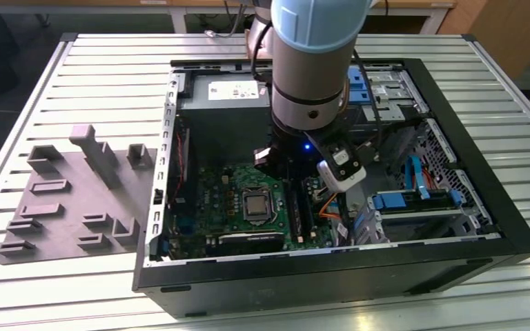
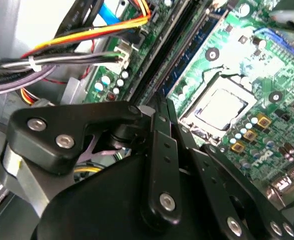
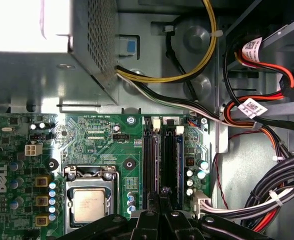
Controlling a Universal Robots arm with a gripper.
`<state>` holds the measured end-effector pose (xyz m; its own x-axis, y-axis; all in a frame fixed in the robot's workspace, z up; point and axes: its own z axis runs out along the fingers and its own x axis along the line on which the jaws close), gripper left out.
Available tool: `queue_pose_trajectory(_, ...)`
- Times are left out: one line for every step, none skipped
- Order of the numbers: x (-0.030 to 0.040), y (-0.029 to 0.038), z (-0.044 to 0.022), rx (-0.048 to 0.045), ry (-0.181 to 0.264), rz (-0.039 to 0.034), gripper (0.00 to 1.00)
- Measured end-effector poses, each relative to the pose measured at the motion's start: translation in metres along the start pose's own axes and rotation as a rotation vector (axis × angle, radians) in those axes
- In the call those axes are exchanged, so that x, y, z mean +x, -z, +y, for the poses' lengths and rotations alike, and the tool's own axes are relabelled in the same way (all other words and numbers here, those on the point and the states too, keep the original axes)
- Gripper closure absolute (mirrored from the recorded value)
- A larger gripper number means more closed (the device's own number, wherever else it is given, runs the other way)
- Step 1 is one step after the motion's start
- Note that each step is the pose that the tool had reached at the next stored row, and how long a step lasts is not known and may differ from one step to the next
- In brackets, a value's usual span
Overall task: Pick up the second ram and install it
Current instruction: 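Insert the second ram into the second slot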
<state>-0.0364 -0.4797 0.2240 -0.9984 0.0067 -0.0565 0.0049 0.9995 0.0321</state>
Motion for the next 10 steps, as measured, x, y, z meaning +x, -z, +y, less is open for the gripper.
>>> queue_pose_trajectory(0.0001, 0.0, 0.0, 0.0, 0.001, -0.0004, 0.89)
queue_pose_trajectory(0.0001, 0.0, 0.0, 0.0, 0.001, -0.0004, 0.89)
queue_pose_trajectory(0.0001, 0.0001, 0.0, 0.0, 0.001, -0.0004, 0.89)
queue_pose_trajectory(0.0001, 0.0, 0.0, 0.0, 0.001, -0.0004, 0.89)
queue_pose_trajectory(0.0001, -0.0002, -0.0001, 0.0001, 0.001, -0.0004, 0.89)
queue_pose_trajectory(0.0001, -0.0008, -0.0001, -0.0001, 0.001, -0.0005, 0.89)
queue_pose_trajectory(0.0003, -0.003, -0.0001, 0.0, 0.001, -0.0004, 0.89)
queue_pose_trajectory(0.0003, -0.0038, -0.0002, 0.0, 0.001, -0.0004, 0.89)
queue_pose_trajectory(0.0003, -0.0045, -0.0002, 0.0002, 0.001, -0.0003, 0.89)
queue_pose_trajectory(0.0004, -0.0052, -0.0002, 0.0001, 0.001, -0.0004, 0.89)
